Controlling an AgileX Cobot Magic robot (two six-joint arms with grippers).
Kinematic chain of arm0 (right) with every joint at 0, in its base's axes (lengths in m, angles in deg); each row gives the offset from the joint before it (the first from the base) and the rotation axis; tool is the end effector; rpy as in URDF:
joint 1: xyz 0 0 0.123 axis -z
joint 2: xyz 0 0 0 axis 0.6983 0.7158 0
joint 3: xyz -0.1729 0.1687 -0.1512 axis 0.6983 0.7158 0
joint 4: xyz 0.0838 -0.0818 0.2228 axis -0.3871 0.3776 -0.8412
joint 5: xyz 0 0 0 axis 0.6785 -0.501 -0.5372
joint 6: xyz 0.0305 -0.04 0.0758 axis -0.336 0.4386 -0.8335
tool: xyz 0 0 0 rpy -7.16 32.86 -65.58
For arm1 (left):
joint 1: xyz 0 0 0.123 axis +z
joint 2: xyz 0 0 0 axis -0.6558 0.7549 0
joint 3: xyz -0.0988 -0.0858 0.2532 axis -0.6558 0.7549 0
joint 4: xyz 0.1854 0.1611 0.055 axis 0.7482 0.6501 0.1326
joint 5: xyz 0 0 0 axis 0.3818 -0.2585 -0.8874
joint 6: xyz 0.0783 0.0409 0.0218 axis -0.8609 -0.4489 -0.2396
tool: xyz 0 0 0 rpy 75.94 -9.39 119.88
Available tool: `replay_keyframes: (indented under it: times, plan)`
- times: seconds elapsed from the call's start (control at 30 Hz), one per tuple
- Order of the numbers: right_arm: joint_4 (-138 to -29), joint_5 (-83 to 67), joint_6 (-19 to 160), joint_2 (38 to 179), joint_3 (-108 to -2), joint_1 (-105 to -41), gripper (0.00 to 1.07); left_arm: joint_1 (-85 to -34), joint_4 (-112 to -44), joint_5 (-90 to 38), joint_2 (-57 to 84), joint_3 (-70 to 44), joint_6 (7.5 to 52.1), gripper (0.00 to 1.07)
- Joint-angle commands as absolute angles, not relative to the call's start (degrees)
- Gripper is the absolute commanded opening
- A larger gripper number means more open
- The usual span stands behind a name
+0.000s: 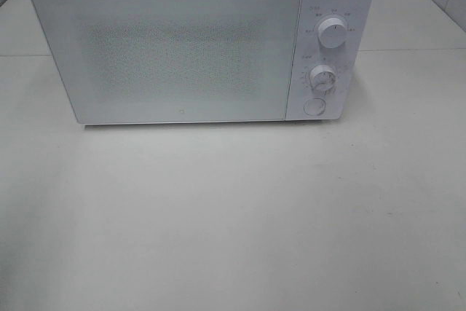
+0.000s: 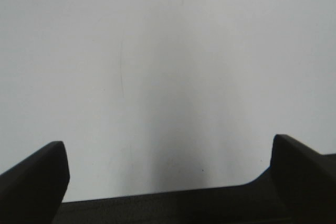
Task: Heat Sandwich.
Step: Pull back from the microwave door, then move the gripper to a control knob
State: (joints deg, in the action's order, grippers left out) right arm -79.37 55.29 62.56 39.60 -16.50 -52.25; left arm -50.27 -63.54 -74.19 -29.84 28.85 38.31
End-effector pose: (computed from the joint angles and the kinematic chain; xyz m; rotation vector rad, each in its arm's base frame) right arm -0.0048 -0.0062 0.2801 -0.0846 2.0160 0.0378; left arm 0.0616 -0.0100 0.2660 0.0986 2.4615 -0.1061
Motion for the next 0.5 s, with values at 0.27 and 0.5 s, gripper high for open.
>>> replay_keyframes:
  times: [0.27, 0.5]
  plan:
    - [-79.54, 55.07, 62.74, 38.11, -16.44, -52.03, 0.76, -43.39, -64.29, -73.96, -44.22, 29.03, 38.08, 0.98]
    - [-79.54, 55.07, 62.74, 38.11, -16.44, -52.03, 0.76, -43.39, -64.29, -73.96, -55.57, 29.03, 38.08, 0.98]
